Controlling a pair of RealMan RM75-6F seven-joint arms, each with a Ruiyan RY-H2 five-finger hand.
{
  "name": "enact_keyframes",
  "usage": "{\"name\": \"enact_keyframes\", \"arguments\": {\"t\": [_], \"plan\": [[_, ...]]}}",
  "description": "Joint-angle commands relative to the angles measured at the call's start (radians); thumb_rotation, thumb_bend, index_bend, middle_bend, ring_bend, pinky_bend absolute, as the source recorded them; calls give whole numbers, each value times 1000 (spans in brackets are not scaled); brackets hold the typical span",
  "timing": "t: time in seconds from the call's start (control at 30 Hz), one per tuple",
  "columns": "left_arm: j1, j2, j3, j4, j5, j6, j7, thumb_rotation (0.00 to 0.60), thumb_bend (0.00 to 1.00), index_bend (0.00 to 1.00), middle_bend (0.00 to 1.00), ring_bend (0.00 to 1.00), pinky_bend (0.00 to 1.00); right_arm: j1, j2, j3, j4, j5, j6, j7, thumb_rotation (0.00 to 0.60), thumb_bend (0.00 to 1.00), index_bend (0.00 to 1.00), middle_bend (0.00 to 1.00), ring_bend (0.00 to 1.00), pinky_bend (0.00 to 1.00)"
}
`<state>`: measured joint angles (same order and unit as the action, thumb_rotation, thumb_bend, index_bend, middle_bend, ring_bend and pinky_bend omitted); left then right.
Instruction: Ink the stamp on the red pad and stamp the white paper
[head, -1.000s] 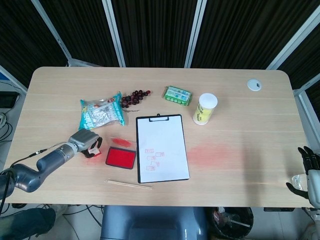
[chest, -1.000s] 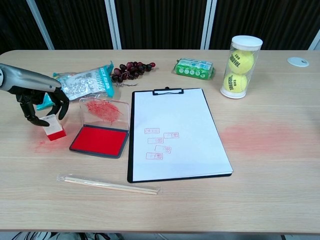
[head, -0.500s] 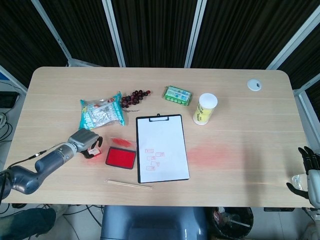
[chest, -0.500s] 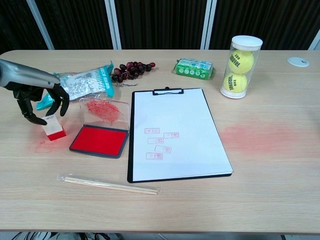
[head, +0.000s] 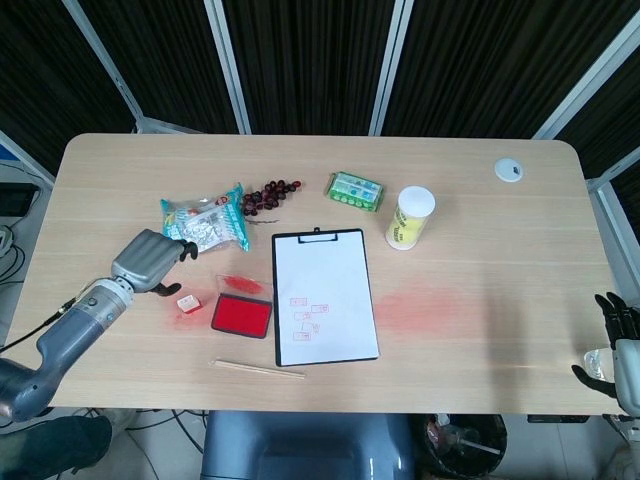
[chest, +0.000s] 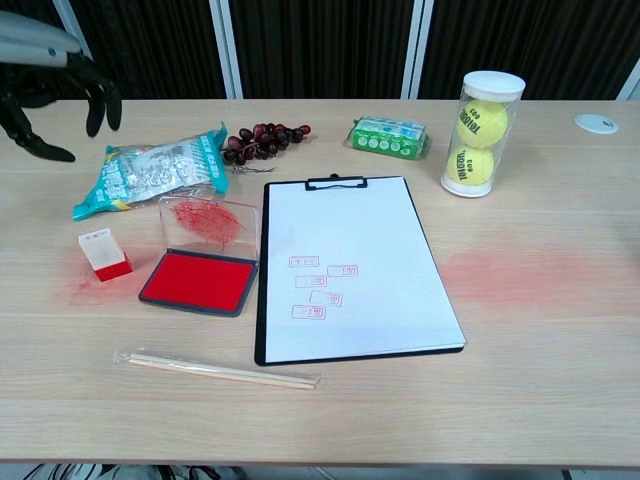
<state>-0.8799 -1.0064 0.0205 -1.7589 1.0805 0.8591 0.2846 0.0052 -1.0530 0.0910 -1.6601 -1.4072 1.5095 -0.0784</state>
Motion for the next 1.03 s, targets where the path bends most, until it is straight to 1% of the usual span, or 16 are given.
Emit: {"name": "enact_keyframes", "arguments": {"t": [0.03,0.1,0.2,0.23,0.27,0.43,0.5,0.67,0.77,0.9,0.93,1.03], "plan": [[176,19,-12,-134,68,334,47,600,166,297,265,403,622,0,0,0,0,-1,0,0,600,95,108,100,155,165],[241,4,5,-133,129,421,14,600,159,292,225,280,505,0,-1,0,0,-3,2,0,600,95,108,100,155,165],[324,-3,34,-117,192,497,-55,600,153,289,191,175,389,0,-2,-2,1,-9,5,-1,600,96,108,100,155,164],[374,-5,55,-99,211,538,-100,600,152,287,183,157,368,-1,-3,-1,2,-15,12,1,600,95,108,100,155,164],[398,-10,64,-83,230,557,-125,600,149,281,169,131,338,-2,-4,-1,3,-18,15,2,600,95,108,100,155,164],[468,-24,80,-22,271,594,-217,600,127,239,123,73,270,-3,-8,0,10,-26,25,6,600,94,108,100,154,165],[499,-24,88,6,265,588,-260,600,112,215,107,53,238,-3,-10,0,14,-34,31,8,600,93,108,100,154,165],[543,-33,77,82,290,592,-368,600,107,187,71,11,179,-4,-15,-1,26,-46,40,16,600,91,108,100,151,164],[552,-33,80,127,311,559,-438,600,107,175,62,0,151,-4,-15,-2,27,-44,36,13,600,90,107,100,151,164],[556,-27,76,154,329,534,-471,600,107,172,61,0,104,-4,-15,-2,26,-44,37,10,600,90,107,100,151,164],[560,-27,72,160,350,547,-473,600,107,172,60,0,99,-4,-15,-1,27,-43,37,10,600,90,107,100,151,164],[572,-27,68,164,370,559,-469,600,107,172,60,0,97,-4,-14,-1,27,-42,35,10,600,90,107,100,151,164]]}}
